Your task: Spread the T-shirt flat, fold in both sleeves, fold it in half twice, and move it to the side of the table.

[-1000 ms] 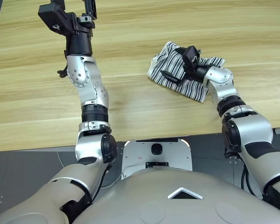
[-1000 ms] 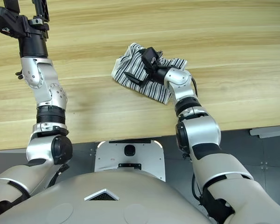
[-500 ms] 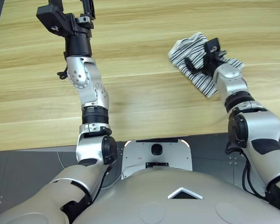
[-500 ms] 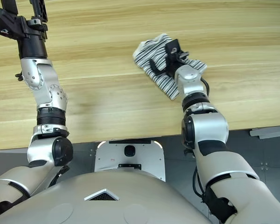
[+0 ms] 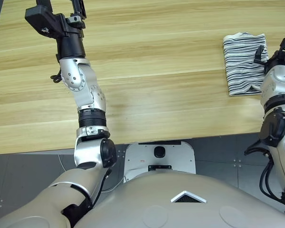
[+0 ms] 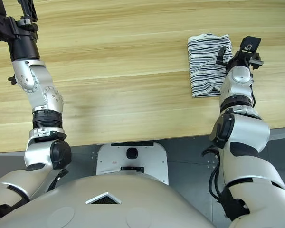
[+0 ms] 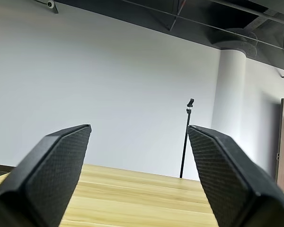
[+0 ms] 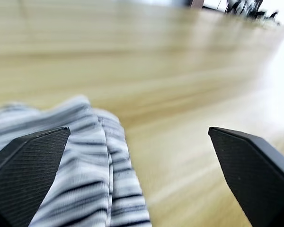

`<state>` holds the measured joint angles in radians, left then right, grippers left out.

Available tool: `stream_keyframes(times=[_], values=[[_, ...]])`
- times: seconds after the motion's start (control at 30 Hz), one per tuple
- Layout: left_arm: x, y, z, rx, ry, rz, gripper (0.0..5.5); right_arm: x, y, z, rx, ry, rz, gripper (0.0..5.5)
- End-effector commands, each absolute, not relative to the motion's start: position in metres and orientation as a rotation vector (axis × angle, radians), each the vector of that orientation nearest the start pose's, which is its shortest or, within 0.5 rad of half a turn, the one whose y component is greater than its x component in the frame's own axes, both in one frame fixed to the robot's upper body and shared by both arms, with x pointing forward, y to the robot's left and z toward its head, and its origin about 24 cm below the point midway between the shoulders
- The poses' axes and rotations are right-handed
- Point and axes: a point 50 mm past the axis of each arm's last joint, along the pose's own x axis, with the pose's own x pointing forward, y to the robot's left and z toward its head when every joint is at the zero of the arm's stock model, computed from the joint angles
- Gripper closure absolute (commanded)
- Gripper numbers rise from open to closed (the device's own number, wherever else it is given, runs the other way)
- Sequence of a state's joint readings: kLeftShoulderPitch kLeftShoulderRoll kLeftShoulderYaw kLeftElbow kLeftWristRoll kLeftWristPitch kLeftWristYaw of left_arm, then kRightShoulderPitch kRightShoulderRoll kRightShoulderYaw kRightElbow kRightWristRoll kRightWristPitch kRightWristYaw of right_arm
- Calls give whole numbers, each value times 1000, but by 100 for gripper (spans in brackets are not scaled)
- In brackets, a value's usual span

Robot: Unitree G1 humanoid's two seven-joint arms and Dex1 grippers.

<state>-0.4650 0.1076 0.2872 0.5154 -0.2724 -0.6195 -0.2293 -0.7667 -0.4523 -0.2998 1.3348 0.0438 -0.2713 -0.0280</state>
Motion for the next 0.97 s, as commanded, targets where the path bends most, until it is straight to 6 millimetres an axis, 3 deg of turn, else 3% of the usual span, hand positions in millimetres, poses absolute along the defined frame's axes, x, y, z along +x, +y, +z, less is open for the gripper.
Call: stream_keyframes(times=[0.03, 0.17, 0.27, 0.37, 0.47, 0.57, 0.77, 0.97], values=[[317, 211, 109, -118, -589, 61, 169, 356, -297, 92, -125, -80, -390, 1], [313, 216, 106, -105, -586, 79, 169, 353, -277, 120, -132, -405, -310, 1], [309, 221, 104, -90, -585, 86, 169, 339, -252, 129, -176, -607, -189, 1], [297, 231, 97, -26, -563, 87, 169, 311, -209, 110, -232, -699, 29, 1], [280, 241, 86, 121, -513, 73, 169, 283, -187, 65, -243, -574, 140, 1], [267, 257, 69, 149, -424, 105, 169, 266, -193, 30, -184, -417, 134, 1], [254, 277, 32, 93, -262, 204, 169, 253, -218, -7, -118, -219, 31, 1], [237, 276, -2, -25, -193, 218, 169, 251, -218, -10, -67, -225, 81, 1]])
